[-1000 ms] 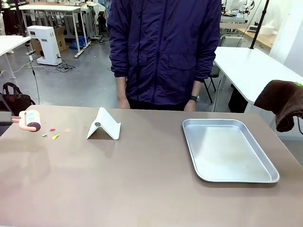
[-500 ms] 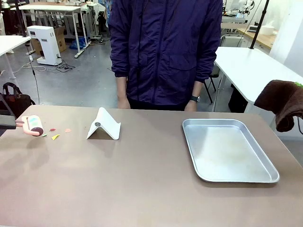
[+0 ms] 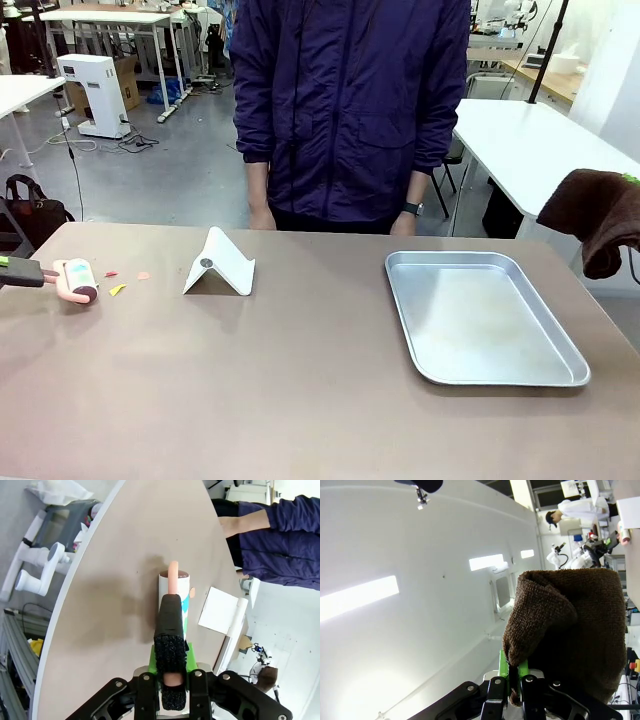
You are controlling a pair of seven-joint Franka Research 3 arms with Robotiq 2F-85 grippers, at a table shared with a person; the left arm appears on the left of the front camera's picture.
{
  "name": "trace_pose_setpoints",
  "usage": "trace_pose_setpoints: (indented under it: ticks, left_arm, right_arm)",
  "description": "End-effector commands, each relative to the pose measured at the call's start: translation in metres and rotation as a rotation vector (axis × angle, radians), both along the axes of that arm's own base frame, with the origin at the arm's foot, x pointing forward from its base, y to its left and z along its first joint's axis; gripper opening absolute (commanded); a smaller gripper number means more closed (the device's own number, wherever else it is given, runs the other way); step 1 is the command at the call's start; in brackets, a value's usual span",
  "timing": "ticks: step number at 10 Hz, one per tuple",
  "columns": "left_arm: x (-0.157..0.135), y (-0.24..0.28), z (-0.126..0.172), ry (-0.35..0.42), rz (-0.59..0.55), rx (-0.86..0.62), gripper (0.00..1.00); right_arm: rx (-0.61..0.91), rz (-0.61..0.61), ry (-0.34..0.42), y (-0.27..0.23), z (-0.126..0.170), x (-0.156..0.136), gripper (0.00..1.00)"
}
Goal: Clean the surface of the table.
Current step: Clean the area not pointed to by the person.
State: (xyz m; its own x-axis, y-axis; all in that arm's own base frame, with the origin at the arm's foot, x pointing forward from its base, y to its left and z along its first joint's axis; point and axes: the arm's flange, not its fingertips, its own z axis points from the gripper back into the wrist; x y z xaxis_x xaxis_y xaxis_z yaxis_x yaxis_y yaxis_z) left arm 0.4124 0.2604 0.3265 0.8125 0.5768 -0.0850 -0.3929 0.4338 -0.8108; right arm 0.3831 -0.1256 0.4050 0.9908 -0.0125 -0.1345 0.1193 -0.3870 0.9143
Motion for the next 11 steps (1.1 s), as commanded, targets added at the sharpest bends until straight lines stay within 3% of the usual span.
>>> trace_pose_setpoints:
  ticks: [1,11]
  left_arm:
    - [0.012,-0.004,-0.013,0.096,0.017,0.051,0.22]
    - [0.046,-0.091,-0.028,0.153,-0.164,0.23,0.22]
  right_arm:
    - [0.007,-0.008,-0.012,-0.001,0.005,0.004,0.0]
    - [0.007,-0.008,-0.012,-0.001,0.005,0.004,0.0]
